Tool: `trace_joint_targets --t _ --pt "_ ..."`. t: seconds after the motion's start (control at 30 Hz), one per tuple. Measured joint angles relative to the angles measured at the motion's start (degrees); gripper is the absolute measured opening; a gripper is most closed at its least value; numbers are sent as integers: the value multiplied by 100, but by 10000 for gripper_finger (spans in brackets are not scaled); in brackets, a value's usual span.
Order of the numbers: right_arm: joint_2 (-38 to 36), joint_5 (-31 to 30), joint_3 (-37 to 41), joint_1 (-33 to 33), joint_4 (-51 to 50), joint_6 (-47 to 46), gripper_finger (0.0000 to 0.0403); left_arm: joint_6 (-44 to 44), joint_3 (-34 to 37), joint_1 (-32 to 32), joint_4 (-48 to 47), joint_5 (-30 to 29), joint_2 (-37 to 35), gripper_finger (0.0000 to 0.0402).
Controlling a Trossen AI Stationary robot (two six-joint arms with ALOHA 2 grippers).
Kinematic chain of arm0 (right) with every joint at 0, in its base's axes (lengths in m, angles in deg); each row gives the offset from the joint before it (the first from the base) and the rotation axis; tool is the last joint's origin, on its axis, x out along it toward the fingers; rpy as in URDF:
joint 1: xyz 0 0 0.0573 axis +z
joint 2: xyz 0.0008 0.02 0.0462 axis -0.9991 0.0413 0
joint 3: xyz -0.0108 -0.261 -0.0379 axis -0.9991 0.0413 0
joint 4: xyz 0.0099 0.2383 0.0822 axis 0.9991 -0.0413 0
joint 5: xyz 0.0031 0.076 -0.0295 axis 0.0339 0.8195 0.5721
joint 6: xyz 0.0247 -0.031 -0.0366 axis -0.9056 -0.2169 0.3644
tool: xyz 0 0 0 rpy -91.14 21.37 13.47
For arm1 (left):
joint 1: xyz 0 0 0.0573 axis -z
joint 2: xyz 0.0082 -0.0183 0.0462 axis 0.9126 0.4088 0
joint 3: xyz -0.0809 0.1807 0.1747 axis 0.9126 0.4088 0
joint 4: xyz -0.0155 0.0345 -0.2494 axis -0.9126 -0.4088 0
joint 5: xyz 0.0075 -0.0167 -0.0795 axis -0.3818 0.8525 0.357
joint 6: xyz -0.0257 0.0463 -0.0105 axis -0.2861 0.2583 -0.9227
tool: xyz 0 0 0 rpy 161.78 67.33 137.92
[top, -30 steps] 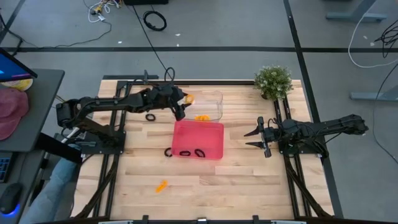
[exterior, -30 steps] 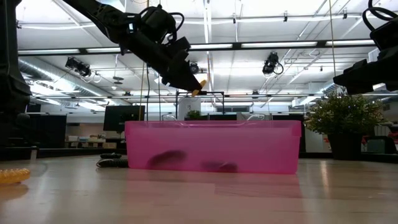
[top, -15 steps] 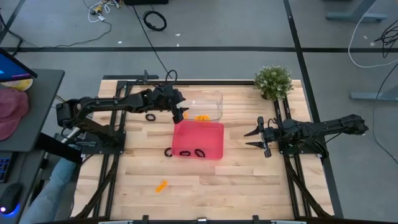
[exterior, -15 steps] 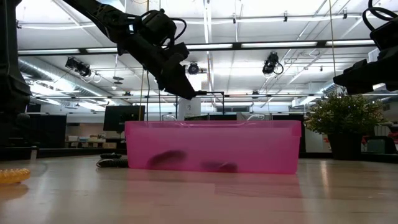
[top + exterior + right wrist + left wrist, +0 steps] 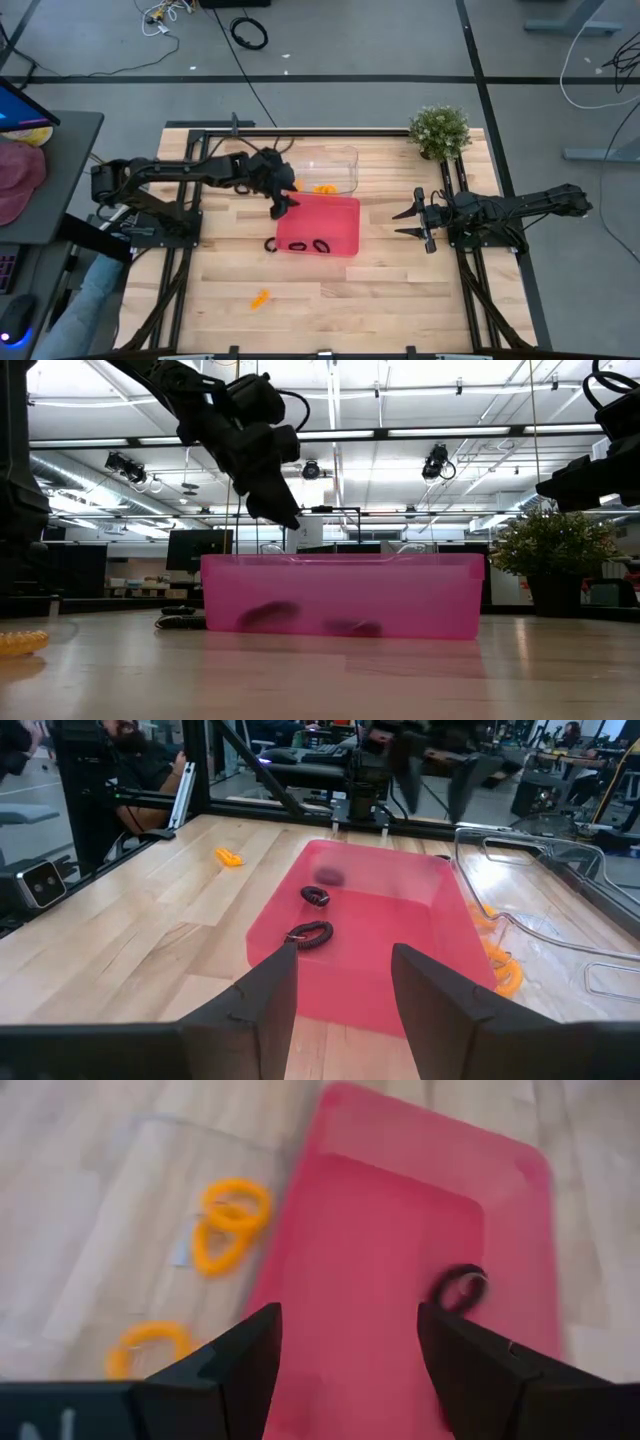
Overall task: Sort spring keychains
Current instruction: Put the orange spring keychain into the transparent bin
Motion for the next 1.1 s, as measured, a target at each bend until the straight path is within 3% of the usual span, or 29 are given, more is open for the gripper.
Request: trace_joint_targets --t 0.83,1.1 --pt "-1 1 0 0 -1 -1 166 -1217 0 2962 -670 -139 0 236" --pt "0 1 0 0 0 -1 166 -2387 0 4306 -1394 -1162 0 236"
